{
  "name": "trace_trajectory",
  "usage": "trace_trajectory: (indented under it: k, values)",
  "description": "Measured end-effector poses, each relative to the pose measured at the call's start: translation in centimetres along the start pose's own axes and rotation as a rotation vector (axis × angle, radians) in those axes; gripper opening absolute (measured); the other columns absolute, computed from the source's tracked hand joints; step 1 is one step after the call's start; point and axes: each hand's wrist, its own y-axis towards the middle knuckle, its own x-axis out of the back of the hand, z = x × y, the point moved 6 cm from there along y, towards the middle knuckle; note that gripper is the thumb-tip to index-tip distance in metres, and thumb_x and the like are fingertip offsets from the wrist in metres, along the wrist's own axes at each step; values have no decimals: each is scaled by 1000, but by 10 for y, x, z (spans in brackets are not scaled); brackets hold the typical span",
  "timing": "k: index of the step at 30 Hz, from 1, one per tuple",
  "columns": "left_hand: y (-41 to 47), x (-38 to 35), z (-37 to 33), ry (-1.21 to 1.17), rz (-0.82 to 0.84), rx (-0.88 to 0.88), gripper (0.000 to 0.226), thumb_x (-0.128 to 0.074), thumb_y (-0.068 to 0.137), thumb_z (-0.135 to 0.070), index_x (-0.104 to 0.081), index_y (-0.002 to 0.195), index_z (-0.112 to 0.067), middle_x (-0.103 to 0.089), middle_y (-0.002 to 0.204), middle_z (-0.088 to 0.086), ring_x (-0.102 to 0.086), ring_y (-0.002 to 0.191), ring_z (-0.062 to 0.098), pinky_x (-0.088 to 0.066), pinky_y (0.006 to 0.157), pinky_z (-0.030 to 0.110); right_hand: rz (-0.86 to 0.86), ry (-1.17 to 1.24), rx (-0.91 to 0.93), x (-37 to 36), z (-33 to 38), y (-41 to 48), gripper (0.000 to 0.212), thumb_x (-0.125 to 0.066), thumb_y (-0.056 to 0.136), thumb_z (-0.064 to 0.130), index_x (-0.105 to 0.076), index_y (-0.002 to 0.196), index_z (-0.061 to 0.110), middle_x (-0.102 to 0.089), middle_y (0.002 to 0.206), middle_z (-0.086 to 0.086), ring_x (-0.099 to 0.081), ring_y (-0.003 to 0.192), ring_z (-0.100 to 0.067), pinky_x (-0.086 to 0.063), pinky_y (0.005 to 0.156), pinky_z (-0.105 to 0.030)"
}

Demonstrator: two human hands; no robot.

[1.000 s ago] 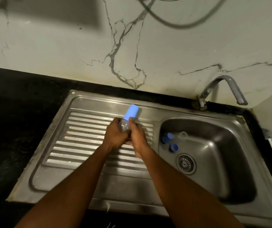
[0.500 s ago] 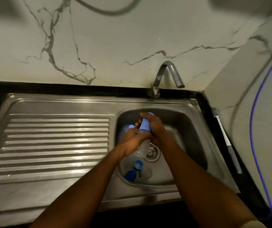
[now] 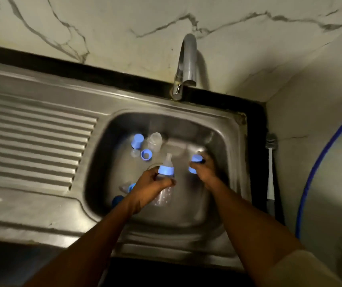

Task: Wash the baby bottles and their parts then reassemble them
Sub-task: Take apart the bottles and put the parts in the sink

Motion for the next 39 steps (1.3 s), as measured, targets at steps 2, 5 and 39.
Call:
trace_trajectory:
  k: [2,5,39]
  values:
    - [2,-4,9,14,-55,20,31,-76,74,-34,-70,98,-17,-72,82,-3,-67,75,8,-48,66,19,-34,-200,126,0,0,15,27,-73,72,-10,-66,96,-2,-65,89,-13,-61,82,-26,-54,69,-32]
    - [8,-9,24,29,-130,55,25,-80,81,-24,-70,102,-18,-73,84,-1,-68,77,11,-51,68,21,-93,-480,282,-6,-2,38,24,-74,64,-3,-69,84,10,-68,94,-13,-64,89,-31,-53,81,-36]
    - [-14,-28,-24,-455,567,197,28,-54,98,-27,-71,113,-10,-62,125,16,-53,62,17,-37,50,27,531,753,-204,-41,33,-195,33,-62,78,33,-70,96,7,-66,81,-6,-62,68,-16,-47,52,-25]
